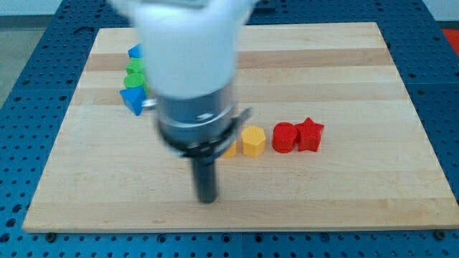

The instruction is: Slide blue cube to the right slightly

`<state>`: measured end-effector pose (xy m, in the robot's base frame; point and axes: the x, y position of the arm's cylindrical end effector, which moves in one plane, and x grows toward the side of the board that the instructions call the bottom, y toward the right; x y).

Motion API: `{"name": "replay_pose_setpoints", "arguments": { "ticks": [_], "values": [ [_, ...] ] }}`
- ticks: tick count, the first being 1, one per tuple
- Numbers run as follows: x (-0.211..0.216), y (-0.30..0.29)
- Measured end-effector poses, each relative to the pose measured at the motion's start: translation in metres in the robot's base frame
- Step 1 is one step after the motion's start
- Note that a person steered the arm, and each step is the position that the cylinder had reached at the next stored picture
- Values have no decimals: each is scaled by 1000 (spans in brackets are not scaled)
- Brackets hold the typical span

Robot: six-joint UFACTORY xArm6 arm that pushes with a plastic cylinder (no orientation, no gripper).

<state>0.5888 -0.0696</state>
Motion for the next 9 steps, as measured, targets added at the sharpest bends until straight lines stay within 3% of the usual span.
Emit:
{"name": "replay_pose_setpoints", "arguments": {
  "ticks": [2,3,5,8,9],
  "values": [
    [-13,-187],
    [-32,-233],
    [-37,-235],
    [-244,-234],
    [-301,-206]
  ]
}}
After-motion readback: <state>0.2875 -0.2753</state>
